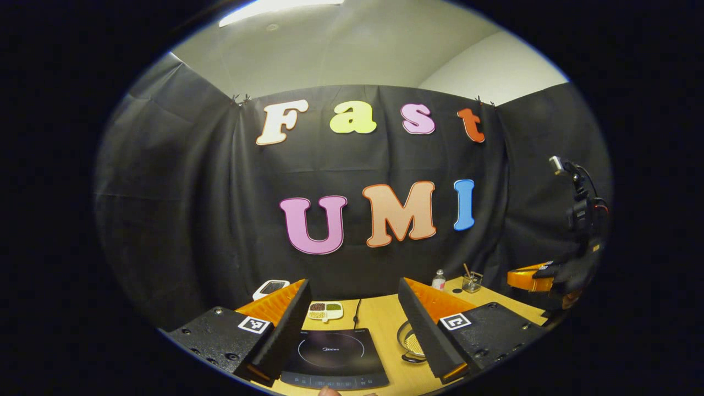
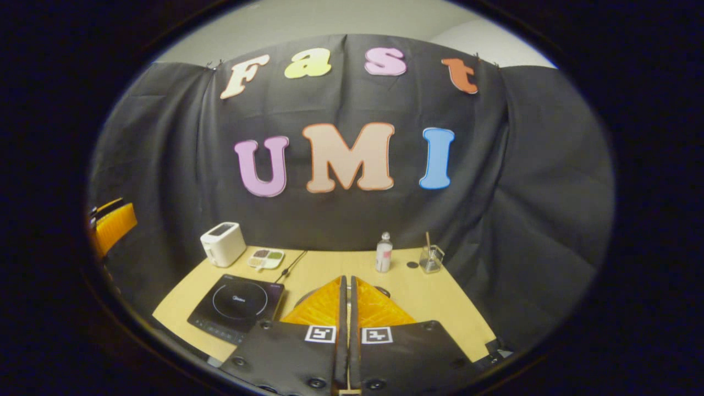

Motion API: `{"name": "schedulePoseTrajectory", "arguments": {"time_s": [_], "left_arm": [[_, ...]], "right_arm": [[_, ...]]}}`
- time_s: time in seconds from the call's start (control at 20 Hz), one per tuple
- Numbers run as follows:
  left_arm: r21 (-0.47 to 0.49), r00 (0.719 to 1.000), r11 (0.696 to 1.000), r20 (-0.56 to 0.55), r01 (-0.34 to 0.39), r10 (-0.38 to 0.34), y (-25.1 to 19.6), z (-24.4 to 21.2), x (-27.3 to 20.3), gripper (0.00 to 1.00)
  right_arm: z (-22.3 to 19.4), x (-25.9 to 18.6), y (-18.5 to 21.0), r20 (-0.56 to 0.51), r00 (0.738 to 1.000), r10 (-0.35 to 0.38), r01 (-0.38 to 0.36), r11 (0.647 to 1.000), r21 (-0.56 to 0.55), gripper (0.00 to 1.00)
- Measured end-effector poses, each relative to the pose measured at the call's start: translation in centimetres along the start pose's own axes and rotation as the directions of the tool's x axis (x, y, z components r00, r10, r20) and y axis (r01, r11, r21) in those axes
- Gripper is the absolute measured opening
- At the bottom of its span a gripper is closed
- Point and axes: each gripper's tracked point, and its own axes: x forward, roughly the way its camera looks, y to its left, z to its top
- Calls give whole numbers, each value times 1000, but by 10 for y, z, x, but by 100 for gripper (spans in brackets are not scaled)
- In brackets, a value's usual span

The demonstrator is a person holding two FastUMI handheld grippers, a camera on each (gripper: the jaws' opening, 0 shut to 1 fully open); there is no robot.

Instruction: First push the handle of the pot to place it horizontally, then grasp the pot with both hands and set it on the induction cooktop.

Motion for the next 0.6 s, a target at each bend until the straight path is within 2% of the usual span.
{"name": "schedulePoseTrajectory", "arguments": {"time_s": [0.05,0.1,0.25,0.35,0.4,0.5,0.55,0.6], "left_arm": [[3,1000,1000,-7,-11,11,3,-3,4,99],[7,999,1000,-23,-31,31,7,-8,10,96],[-17,998,999,-53,-45,44,4,-15,26,96],[-25,993,997,-98,-73,70,6,-25,38,96],[-33,991,995,-100,-89,86,8,-24,42,100],[-49,989,992,-103,-115,110,6,-24,53,100],[-56,987,991,-114,-123,116,3,-27,55,96],[-71,989,990,-101,-120,112,0,-27,59,97]], "right_arm": [[-13,8,1,-27,1000,9,-9,1000,-10,7],[-25,15,3,-56,998,20,-22,1000,-18,3],[-53,37,0,-116,992,44,-46,999,-10,0],[-73,50,0,-155,986,69,-68,998,9,7],[-83,54,0,-173,981,88,-86,996,21,3],[-107,66,3,-225,967,122,-114,992,46,2],[-121,69,6,-258,956,142,-127,989,72,2],[-128,72,9,-275,949,155,-135,987,91,6]]}}
